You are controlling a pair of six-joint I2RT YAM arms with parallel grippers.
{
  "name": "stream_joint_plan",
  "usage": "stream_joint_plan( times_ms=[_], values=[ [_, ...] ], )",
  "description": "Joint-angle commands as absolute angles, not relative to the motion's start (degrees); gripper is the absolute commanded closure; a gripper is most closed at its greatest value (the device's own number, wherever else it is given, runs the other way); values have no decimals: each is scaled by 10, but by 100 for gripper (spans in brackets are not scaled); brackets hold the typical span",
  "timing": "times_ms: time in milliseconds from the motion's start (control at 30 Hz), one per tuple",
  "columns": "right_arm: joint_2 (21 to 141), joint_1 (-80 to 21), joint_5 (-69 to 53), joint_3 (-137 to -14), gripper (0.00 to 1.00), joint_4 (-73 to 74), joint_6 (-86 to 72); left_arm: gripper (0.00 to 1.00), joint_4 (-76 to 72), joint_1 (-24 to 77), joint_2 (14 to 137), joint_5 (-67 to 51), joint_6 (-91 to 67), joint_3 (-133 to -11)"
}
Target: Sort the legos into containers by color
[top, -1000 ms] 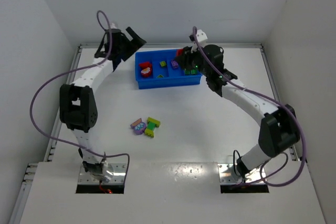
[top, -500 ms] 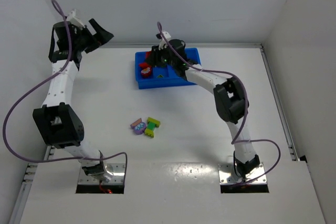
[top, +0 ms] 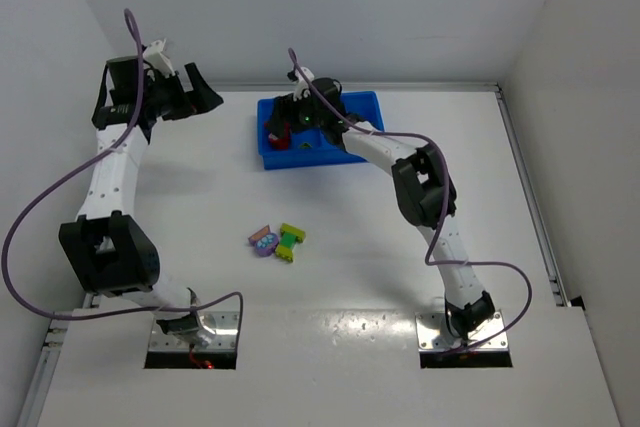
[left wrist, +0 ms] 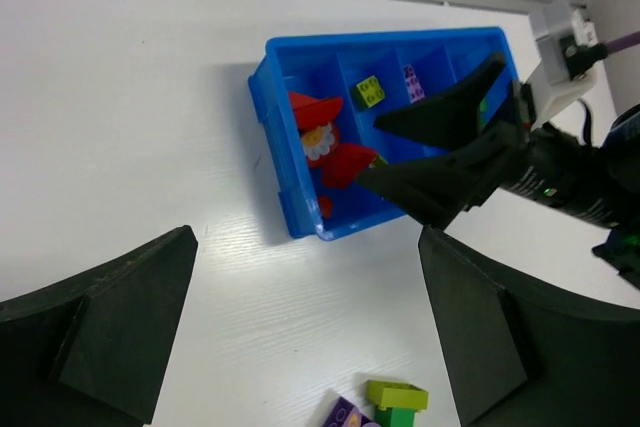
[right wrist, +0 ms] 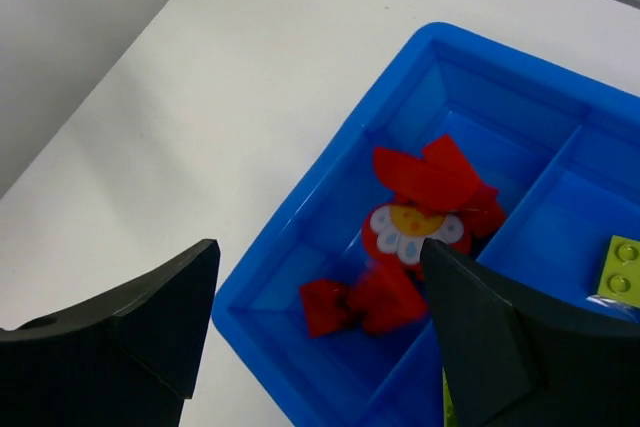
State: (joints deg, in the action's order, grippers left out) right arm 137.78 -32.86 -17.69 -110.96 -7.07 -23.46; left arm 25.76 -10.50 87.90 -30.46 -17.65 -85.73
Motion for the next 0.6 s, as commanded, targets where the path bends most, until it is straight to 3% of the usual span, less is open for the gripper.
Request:
stream_joint_plan(
  times_ms=[0, 100, 267, 433, 567],
  values=[
    [1360, -333, -208, -1116, 18, -91, -228, 0, 267, -90, 856, -304, -126, -838],
    [1319, -333, -214, -1082, 17, -103, -222, 0, 267, -82, 844, -319, -92, -821],
    [1201, -311, -175, -992, 17, -112, -193, 0, 300, -52, 796, -465, 67, -733],
    [1049, -257, -163, -869, 17, -48, -89, 5, 503, 51, 797, -459, 377, -728],
    [920, -221, -163, -747, 17, 22, 28, 8, 573, 132, 827, -407, 460, -722]
  ],
)
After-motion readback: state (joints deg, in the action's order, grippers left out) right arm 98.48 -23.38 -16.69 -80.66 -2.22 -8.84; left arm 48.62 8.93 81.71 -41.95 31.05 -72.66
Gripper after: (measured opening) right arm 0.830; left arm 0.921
